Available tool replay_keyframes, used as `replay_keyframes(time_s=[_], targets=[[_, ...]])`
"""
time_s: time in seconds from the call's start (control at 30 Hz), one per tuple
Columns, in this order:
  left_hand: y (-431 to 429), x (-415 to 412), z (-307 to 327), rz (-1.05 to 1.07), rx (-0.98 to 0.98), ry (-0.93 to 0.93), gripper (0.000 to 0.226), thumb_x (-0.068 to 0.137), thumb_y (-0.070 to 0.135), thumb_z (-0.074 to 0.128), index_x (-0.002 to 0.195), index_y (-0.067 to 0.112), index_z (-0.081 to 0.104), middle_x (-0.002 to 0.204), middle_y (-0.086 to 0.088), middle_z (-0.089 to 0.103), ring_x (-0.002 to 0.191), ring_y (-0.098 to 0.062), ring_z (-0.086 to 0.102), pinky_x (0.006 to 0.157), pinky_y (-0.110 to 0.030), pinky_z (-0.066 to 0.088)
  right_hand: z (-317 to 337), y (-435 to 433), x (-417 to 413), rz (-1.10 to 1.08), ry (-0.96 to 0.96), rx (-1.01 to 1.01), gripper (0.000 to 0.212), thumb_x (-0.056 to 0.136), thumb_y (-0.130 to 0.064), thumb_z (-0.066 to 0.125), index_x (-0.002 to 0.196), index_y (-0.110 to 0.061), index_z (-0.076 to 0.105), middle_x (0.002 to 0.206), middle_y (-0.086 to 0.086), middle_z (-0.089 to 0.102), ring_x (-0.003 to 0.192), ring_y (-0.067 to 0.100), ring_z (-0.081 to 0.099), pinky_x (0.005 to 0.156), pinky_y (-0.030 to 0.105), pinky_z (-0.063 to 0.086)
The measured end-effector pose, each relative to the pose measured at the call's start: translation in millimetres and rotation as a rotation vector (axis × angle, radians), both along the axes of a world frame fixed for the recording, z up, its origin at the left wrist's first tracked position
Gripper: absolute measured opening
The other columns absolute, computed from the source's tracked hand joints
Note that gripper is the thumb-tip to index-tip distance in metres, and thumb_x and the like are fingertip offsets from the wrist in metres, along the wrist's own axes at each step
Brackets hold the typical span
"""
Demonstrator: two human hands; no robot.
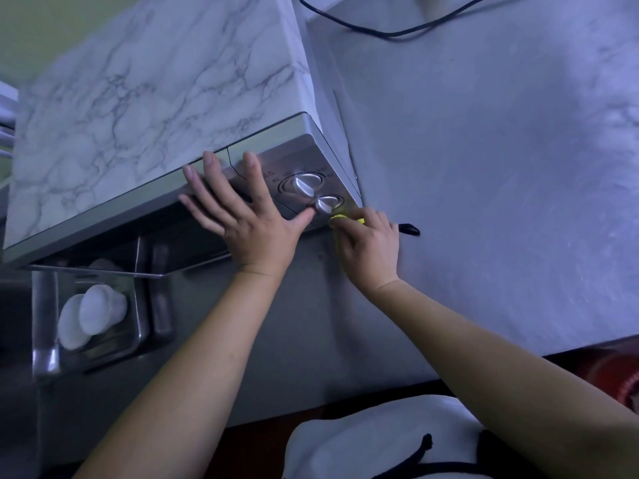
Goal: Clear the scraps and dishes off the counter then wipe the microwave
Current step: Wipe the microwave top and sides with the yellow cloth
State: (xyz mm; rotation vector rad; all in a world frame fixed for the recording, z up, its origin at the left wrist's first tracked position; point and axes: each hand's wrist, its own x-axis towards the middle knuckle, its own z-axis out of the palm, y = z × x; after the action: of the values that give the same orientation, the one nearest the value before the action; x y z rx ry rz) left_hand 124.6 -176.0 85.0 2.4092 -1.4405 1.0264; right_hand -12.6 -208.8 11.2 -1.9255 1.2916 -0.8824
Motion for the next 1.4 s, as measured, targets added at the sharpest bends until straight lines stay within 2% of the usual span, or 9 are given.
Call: replay_keyframes(time_s=[0.17, 0.43, 0.53, 0.77, 1.0, 1.13, 1.23, 1.3, 1.4], targets=[[-0.4, 0.9, -1.0, -0.003, -0.014, -0.017, 0.125, 0.061, 0.084, 0.068, 0.148, 0.017, 0.007, 0.138, -0.042, 0.042, 0.129, -0.063, 0.038, 0.109, -0.072, 0.019, 12.1, 4.6, -0.9, -0.103, -0.218, 0.017, 0.025, 0.086, -0.003, 0.069, 0.102, -0.019, 0.08, 0.09, 0.009, 0.064, 0.077, 0.03, 0.061, 0.067, 0.051, 0.049], [-0.4, 5.1, -4.4, -0.015, -0.018, -0.019, 0.123, 0.062, 0.083, 0.068, 0.149, 0.019, 0.009, 0.14, -0.04, 0.042, 0.131, -0.061, 0.036, 0.112, -0.07, 0.015, 18.5, 15.2, 3.5, 0.018, -0.228, 0.105, 0.051, 0.088, 0.008, 0.062, 0.128, -0.023, 0.069, 0.093, 0.014, 0.057, 0.08, 0.033, 0.055, 0.073, 0.054, 0.049], [0.0, 6.2, -5.0, -0.018, -0.017, -0.02, 0.124, 0.061, 0.084, 0.068, 0.15, 0.02, 0.01, 0.14, -0.04, 0.042, 0.132, -0.058, 0.033, 0.112, -0.069, 0.015, 18.4, 17.5, 4.3, 0.012, -0.287, 0.203, 0.047, 0.09, 0.006, 0.06, 0.126, -0.022, 0.07, 0.095, 0.012, 0.056, 0.085, 0.033, 0.057, 0.079, 0.054, 0.049], [0.1, 6.3, -5.4, -0.014, -0.01, -0.025, 0.126, 0.06, 0.085, 0.067, 0.15, 0.019, 0.01, 0.14, -0.039, 0.042, 0.131, -0.06, 0.034, 0.111, -0.07, 0.016, 20.9, 7.7, 0.6, -0.007, -0.358, 0.437, 0.03, 0.095, -0.003, 0.061, 0.115, -0.019, 0.076, 0.095, -0.003, 0.05, 0.094, 0.021, 0.057, 0.091, 0.037, 0.05], [-0.4, 5.7, -3.7, -0.012, -0.007, -0.024, 0.125, 0.06, 0.084, 0.068, 0.149, 0.019, 0.009, 0.14, -0.039, 0.042, 0.13, -0.061, 0.036, 0.11, -0.07, 0.017, 33.2, 10.1, -1.3, 0.019, -0.386, 0.359, 0.03, 0.096, -0.004, 0.062, 0.116, -0.021, 0.075, 0.093, -0.003, 0.049, 0.092, 0.024, 0.057, 0.088, 0.033, 0.049], [-0.1, 4.1, -2.9, -0.01, -0.008, -0.025, 0.124, 0.06, 0.082, 0.069, 0.149, 0.019, 0.009, 0.14, -0.04, 0.043, 0.13, -0.061, 0.038, 0.11, -0.07, 0.018, 40.7, 5.3, -2.5, 0.006, -0.423, 0.351, 0.028, 0.094, -0.005, 0.063, 0.115, -0.02, 0.075, 0.093, -0.01, 0.05, 0.094, 0.019, 0.058, 0.089, 0.025, 0.046], [-0.1, 3.5, -2.5, -0.009, -0.006, -0.02, 0.125, 0.059, 0.08, 0.071, 0.149, 0.019, 0.008, 0.14, -0.04, 0.042, 0.13, -0.061, 0.038, 0.11, -0.07, 0.018, 41.3, -1.6, -5.2, -0.021, -0.408, 0.293, 0.018, 0.09, -0.012, 0.068, 0.105, -0.017, 0.076, 0.096, -0.006, 0.062, 0.097, 0.021, 0.061, 0.089, 0.04, 0.049], [-0.3, 3.1, -2.8, -0.009, -0.011, -0.016, 0.123, 0.061, 0.08, 0.07, 0.148, 0.02, 0.008, 0.14, -0.039, 0.043, 0.131, -0.061, 0.038, 0.111, -0.07, 0.018, 39.2, -3.7, -3.4, -0.029, -0.364, 0.189, 0.011, 0.089, -0.015, 0.07, 0.096, -0.014, 0.078, 0.094, 0.002, 0.068, 0.091, 0.028, 0.063, 0.081, 0.051, 0.049], [-0.5, 2.8, -3.4, -0.013, -0.02, -0.017, 0.122, 0.062, 0.081, 0.069, 0.148, 0.02, 0.009, 0.14, -0.039, 0.043, 0.131, -0.06, 0.038, 0.111, -0.069, 0.018, 32.9, -4.6, 2.4, -0.058, -0.214, -0.003, 0.007, 0.088, -0.014, 0.073, 0.09, -0.015, 0.08, 0.091, 0.006, 0.071, 0.078, 0.033, 0.063, 0.071, 0.048, 0.046]])
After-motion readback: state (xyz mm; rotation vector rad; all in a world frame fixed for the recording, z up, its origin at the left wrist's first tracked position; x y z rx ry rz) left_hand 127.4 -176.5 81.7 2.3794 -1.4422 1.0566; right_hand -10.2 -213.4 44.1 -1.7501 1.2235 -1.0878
